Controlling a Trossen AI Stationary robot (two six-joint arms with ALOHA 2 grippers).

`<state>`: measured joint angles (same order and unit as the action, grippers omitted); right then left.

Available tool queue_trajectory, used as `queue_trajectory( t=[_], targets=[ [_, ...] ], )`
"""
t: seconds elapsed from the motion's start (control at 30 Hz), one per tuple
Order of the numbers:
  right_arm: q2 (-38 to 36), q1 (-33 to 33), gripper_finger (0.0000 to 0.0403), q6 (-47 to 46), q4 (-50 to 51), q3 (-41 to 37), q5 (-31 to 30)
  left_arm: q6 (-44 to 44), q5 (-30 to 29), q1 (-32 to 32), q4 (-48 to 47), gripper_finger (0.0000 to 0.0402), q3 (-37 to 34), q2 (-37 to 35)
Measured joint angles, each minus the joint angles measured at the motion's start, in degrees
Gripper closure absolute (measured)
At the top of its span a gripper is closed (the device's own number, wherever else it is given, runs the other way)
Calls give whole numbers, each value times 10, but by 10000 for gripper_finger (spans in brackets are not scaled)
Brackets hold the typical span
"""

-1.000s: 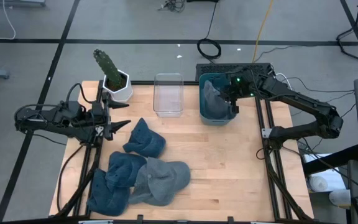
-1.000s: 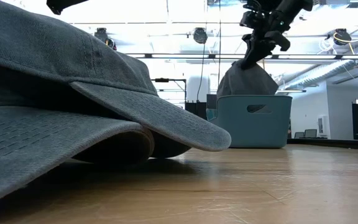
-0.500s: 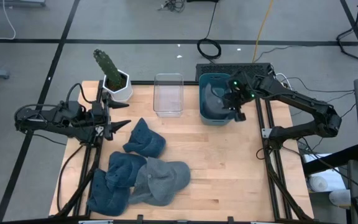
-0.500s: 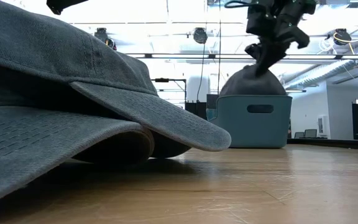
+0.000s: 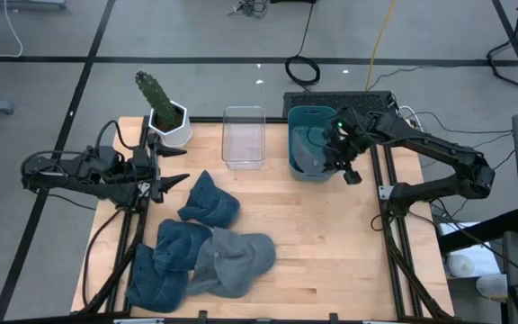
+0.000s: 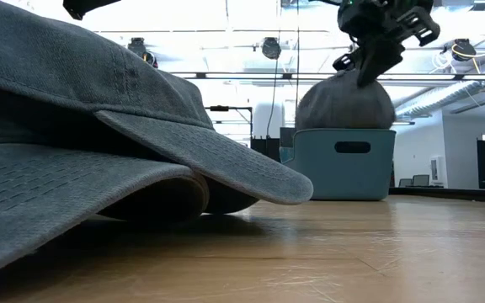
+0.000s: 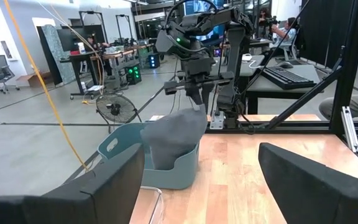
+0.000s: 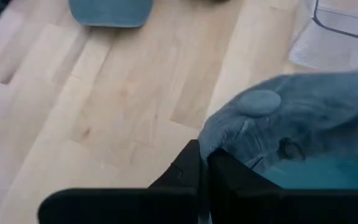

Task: Pick & Place hat
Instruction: Put the top gray cap into the blue bin

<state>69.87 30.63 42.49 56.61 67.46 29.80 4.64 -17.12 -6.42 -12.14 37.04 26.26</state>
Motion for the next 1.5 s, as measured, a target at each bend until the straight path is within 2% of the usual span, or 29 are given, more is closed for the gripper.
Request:
queue_trajectory(
  t=[0.07, 0.23, 0.4, 0.5, 0.7, 0.87, 1.03, 1.33, 1.5],
  targets=[
    [0, 0, 403, 0, -1, 0, -8, 0, 0, 0, 0, 83, 0, 0],
    [4, 0, 403, -8, -34, 0, -107, 0, 0, 0, 0, 91, 0, 0],
    [15, -1, 403, -11, -71, -10, -180, 0, 0, 0, 0, 87, 0, 0],
    [19, -7, 403, -4, -123, -39, -239, 0, 0, 0, 0, 82, 0, 0],
    [19, -21, 403, 74, -268, -115, -408, 0, 0, 0, 0, 85, 0, 0],
    [19, -26, 403, 166, -392, -181, -493, 0, 0, 0, 0, 94, 0, 0],
    [19, -27, 403, 231, -518, -241, -514, 0, 0, 0, 0, 88, 0, 0],
    [19, -52, 403, 206, -658, -262, -501, 0, 0, 0, 0, 78, 0, 0],
    [19, -44, 403, 120, -679, -263, -405, 0, 0, 0, 0, 88, 0, 0]
  ],
)
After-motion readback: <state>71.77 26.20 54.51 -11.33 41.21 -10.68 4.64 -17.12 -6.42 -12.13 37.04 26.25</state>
